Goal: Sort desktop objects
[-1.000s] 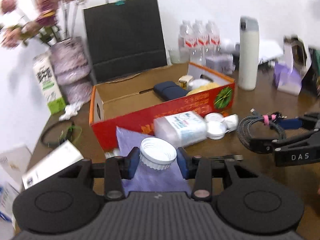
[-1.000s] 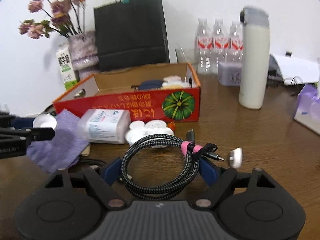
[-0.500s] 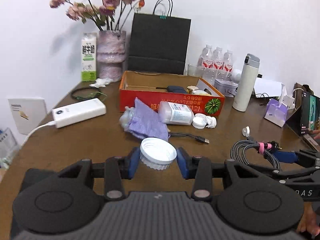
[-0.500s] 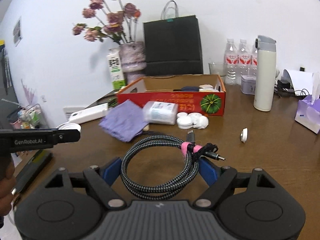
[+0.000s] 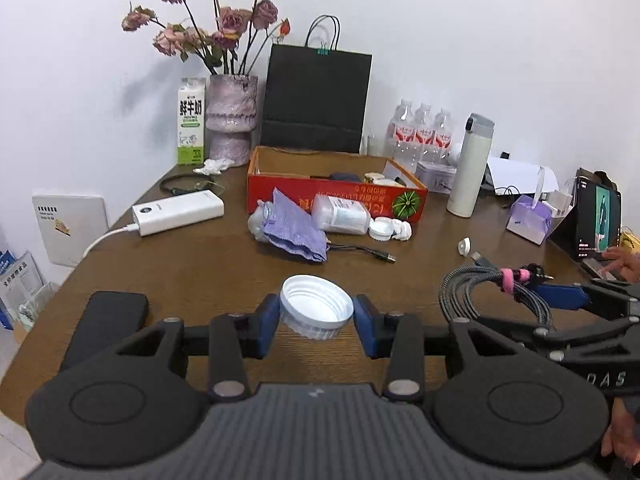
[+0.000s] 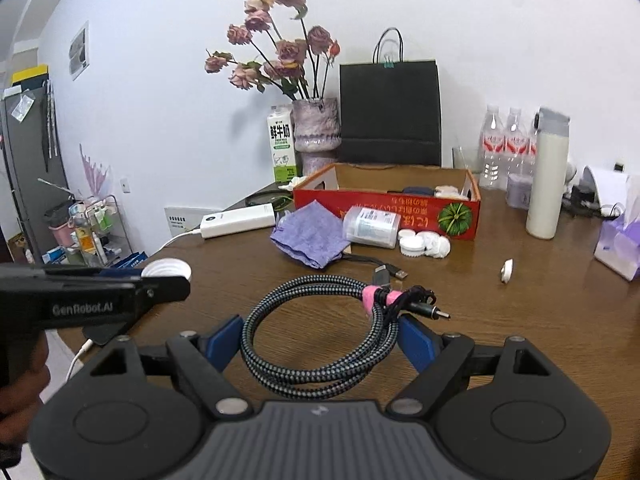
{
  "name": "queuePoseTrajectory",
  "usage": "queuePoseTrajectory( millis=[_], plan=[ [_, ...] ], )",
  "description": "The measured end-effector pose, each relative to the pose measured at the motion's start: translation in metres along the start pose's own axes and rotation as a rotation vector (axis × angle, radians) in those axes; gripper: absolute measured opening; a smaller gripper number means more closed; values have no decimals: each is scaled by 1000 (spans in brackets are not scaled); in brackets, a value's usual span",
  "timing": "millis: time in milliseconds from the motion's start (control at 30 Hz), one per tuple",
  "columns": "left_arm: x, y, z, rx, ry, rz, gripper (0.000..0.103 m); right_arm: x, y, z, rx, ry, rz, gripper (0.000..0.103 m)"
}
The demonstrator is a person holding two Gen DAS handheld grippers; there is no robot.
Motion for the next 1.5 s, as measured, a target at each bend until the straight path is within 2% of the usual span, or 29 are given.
queuePoseTrajectory(
  millis=[133, 233, 367, 500, 667, 800, 1000, 1200, 1367, 1500],
  plan=[
    [-1, -1, 19, -35, -4, -17, 41, 6, 2, 22, -3, -3, 25, 83],
    [0, -3, 19, -39, 0, 4, 41, 9, -2, 29, -15, -3, 18, 83],
    [3, -14, 19, -77, -7, -1, 41, 8, -13, 23, -35, 0, -6, 83],
    [12, -20, 0, -63, -21, 0, 41, 3, -23, 1, -21, -8, -39, 82],
    [26, -36, -37, -56, -33, -20, 41, -3, -47, -37, -33, 13, -22, 82],
    [41, -58, -68, -51, 2, -10, 41, -4, -76, -66, -58, 19, -1, 82],
    [61, -88, -113, -46, 10, -3, 41, -5, -122, -112, -83, 9, 20, 82],
    [81, -130, -178, -7, 37, -29, 41, -6, -172, -166, -88, -26, 11, 82],
    [99, -162, -243, 20, 27, -62, 41, -14, -218, -235, -24, -59, -35, 82],
    [108, -169, -314, 103, 92, -16, 41, -34, -240, -308, 91, -67, -130, 82]
  ],
)
Point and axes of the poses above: each gripper's, at about its wrist camera, not at the fingertips, and z roughly against the way its jaws point, x to its left, y to its underside, the point moved 10 cm from there along -z, roughly the way its jaws point, and after that the axes turned 15 degrees about -z, right-handed, at the moved point
